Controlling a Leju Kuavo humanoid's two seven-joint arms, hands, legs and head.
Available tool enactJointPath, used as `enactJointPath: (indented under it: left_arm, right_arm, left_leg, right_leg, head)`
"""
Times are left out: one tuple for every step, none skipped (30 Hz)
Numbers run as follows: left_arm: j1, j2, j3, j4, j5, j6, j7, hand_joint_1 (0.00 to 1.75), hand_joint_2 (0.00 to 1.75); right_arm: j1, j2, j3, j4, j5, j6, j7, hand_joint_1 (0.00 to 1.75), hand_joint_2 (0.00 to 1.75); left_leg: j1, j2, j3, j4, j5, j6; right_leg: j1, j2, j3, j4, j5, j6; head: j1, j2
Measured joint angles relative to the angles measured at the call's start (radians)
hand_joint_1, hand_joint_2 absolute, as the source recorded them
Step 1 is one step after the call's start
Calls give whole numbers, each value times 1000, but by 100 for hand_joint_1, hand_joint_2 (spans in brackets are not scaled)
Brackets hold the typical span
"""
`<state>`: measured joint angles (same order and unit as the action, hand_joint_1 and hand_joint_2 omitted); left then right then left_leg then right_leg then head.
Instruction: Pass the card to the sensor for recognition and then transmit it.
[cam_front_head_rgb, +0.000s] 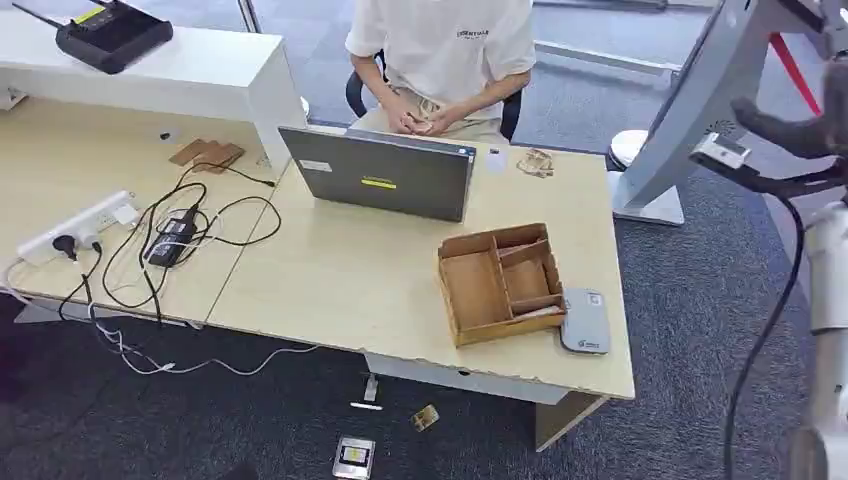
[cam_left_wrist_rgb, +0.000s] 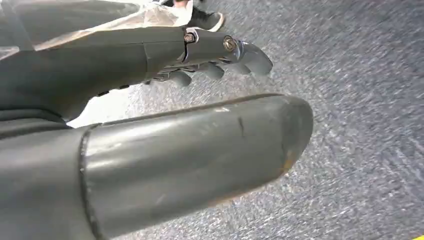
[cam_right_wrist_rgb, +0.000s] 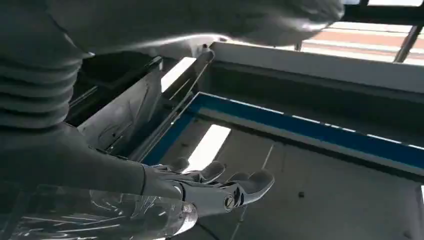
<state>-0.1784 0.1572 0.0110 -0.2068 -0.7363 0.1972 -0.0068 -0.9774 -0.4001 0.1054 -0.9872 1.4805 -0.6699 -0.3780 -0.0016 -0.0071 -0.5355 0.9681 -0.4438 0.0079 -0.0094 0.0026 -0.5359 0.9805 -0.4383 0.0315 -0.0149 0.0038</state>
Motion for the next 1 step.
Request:
enactJointPath:
  left_arm:
    - [3, 0, 5, 1, 1, 2, -2, 0, 0]
  right_arm:
    - [0, -11, -16, -6, 0, 0, -3, 0, 0]
  left_leg:
    - [0, 0, 0, 0, 0, 0]
  right_leg:
    - [0, 1, 0, 0, 0, 0]
  head:
    - [0, 0]
